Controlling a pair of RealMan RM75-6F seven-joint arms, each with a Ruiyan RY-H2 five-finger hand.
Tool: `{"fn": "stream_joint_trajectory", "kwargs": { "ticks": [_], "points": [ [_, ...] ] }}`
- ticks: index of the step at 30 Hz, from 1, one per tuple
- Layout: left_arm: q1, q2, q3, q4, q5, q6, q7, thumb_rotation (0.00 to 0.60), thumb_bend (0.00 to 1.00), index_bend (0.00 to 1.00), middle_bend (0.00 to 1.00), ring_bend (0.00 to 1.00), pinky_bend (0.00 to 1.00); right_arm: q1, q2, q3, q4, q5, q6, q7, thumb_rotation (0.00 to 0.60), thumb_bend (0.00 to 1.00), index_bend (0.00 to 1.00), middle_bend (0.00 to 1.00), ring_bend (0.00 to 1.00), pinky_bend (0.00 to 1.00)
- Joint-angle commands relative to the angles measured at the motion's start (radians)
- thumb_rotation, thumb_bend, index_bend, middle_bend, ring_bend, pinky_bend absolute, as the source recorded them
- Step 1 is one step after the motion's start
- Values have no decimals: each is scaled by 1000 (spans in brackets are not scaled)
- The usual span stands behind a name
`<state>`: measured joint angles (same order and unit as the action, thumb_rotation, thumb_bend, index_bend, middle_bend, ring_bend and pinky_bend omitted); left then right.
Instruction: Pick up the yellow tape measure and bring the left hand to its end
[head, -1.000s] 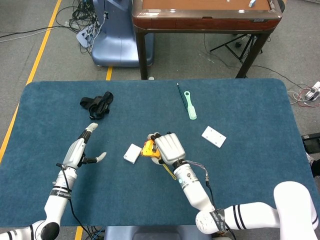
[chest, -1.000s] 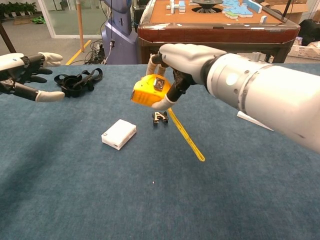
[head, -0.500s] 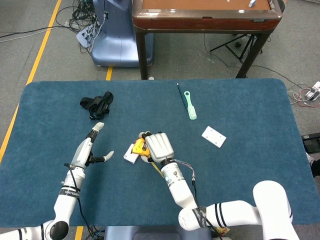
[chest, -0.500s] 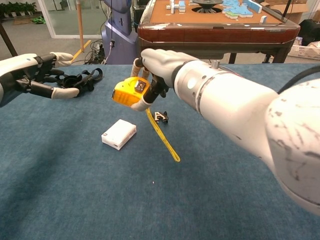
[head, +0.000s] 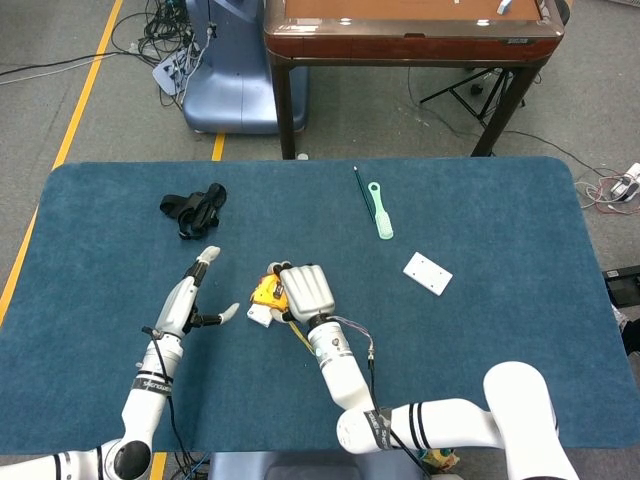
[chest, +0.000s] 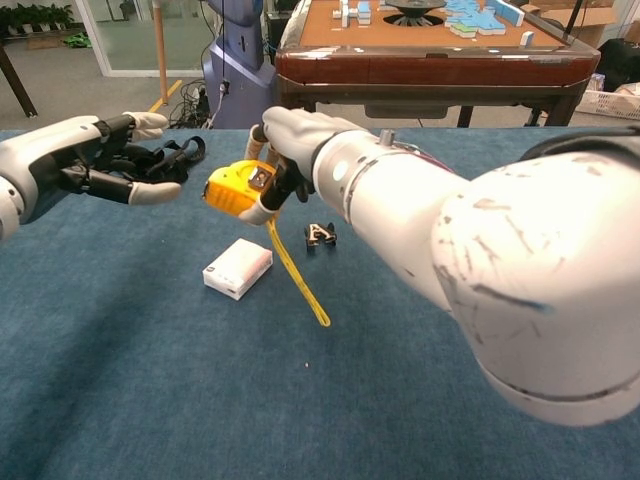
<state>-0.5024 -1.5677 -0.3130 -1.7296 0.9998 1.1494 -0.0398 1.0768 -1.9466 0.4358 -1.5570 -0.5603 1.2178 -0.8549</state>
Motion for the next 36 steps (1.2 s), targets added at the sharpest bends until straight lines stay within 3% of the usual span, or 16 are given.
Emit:
{"fn": "stream_joint_trajectory", "kwargs": {
  "ticks": [1,21,36],
  "points": [
    [-5,-14,-2,9,-1,8,3,600,218,0,0,0,0,10,-13,5,16,3,-3,6,600,784,686,696,666,402],
    [-11,-41,-2,19,-16,8,1,600,217,0,0,0,0,66,-68,35,115,27,-35,20,600,788,686,695,668,402],
    [-15,-47,-5,41,-44,-7,1,600,218,0,0,0,0,68,-63,30,105,33,-46,29,600,788,685,695,671,402]
  ]
}}
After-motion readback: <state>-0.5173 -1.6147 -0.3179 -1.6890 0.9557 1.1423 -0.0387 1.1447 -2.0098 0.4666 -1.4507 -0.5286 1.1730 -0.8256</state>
